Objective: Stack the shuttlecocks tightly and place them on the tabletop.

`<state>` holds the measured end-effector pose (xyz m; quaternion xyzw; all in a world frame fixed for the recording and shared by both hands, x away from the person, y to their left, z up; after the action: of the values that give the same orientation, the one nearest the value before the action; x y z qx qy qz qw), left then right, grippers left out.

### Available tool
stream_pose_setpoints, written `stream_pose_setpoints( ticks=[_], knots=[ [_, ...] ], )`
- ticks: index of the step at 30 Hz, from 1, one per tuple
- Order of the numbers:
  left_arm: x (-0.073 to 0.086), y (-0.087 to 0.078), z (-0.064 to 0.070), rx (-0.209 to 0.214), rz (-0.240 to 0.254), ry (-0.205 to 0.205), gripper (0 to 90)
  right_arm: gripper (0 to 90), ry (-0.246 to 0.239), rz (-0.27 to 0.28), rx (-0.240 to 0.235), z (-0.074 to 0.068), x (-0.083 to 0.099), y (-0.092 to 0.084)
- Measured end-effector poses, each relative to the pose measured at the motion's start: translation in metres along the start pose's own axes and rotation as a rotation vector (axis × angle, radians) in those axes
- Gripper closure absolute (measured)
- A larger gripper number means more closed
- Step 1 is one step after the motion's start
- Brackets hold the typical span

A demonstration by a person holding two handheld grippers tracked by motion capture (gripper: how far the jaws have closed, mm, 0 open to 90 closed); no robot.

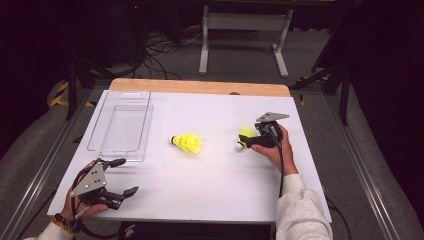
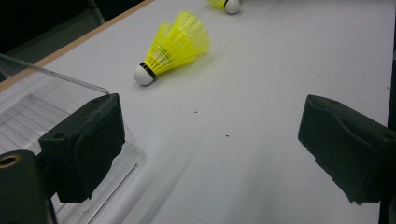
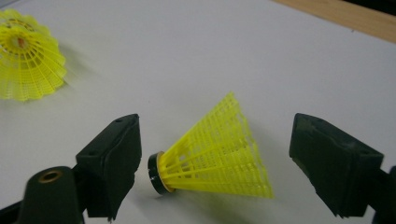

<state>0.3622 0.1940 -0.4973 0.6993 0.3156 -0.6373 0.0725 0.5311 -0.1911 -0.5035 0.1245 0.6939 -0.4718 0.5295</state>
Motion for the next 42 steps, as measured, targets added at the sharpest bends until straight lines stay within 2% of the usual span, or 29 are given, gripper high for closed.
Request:
stream_pose_setpoints(
  ticks=[2,5,7,9,11,12,15,16,19,21,24,26,33,35,39,42],
  knots=[
    [0.0,0.0,0.0,-0.001,0.0,0.001,8.0,20.9,0.005,-0.014,-0.012,0.0,0.004,0.002],
    [-0.001,0.0,0.0,-0.004,0.006,-0.005,8.2,34.6,0.014,-0.01,-0.038,-0.002,0.004,-0.001],
    [-0.001,-0.001,-0.001,-0.008,0.006,-0.006,8.2,46.9,-0.009,-0.028,-0.04,-0.002,0.006,-0.003],
    [-0.001,-0.001,-0.001,-0.009,0.008,-0.006,8.3,57.7,-0.006,-0.035,-0.037,-0.001,0.007,-0.005],
    [-0.001,-0.001,-0.001,-0.01,0.007,-0.005,8.3,70.4,-0.005,-0.027,-0.056,-0.001,0.006,-0.009],
    [-0.001,-0.002,-0.001,-0.009,0.004,0.001,8.3,70.4,-0.005,-0.027,-0.056,-0.001,0.006,-0.009],
    [-0.001,-0.001,-0.001,-0.011,0.006,-0.004,8.3,87.1,-0.007,-0.025,-0.089,-0.002,0.006,-0.016],
    [-0.001,-0.001,-0.001,-0.012,0.005,-0.002,8.3,89.7,-0.013,-0.019,-0.1,-0.003,0.005,-0.018],
    [-0.002,-0.001,-0.001,-0.013,0.008,-0.004,8.3,90.0,-0.017,-0.016,-0.134,-0.008,0.005,-0.024],
    [-0.002,-0.002,-0.001,-0.013,0.009,-0.001,8.3,90.0,-0.013,-0.002,-0.137,-0.009,0.003,-0.027],
    [-0.002,-0.002,-0.001,-0.015,0.012,-0.004,8.3,90.0,-0.023,0.019,-0.119,-0.01,-0.001,-0.031],
    [-0.003,-0.003,-0.001,-0.018,0.012,-0.002,8.3,90.0,-0.034,0.053,-0.106,-0.013,-0.007,-0.036],
    [-0.003,-0.004,-0.002,-0.016,0.017,0.003,8.0,90.0,-0.048,0.131,-0.098,-0.023,-0.022,-0.044],
    [-0.003,-0.004,-0.002,-0.013,0.017,0.003,7.9,90.0,-0.047,0.161,-0.11,-0.028,-0.027,-0.046],
    [-0.003,-0.004,-0.001,-0.015,0.017,0.003,7.7,90.0,-0.075,0.189,-0.123,-0.041,-0.035,-0.049],
    [-0.003,-0.004,-0.001,-0.015,0.018,0.003,7.7,90.0,-0.077,0.208,-0.134,-0.048,-0.039,-0.05]
  ],
)
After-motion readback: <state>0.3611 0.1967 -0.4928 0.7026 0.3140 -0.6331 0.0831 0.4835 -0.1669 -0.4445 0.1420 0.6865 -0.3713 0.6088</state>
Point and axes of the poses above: each handheld gripper's, and its own axes: y roughly forward along the jaws, x roughly out of its underside, z roughly to its right, the point moved 10 cm from there along y, roughly forward along the jaws, and after that the axes turned 7 degrees about z, right-handed, at the moved point
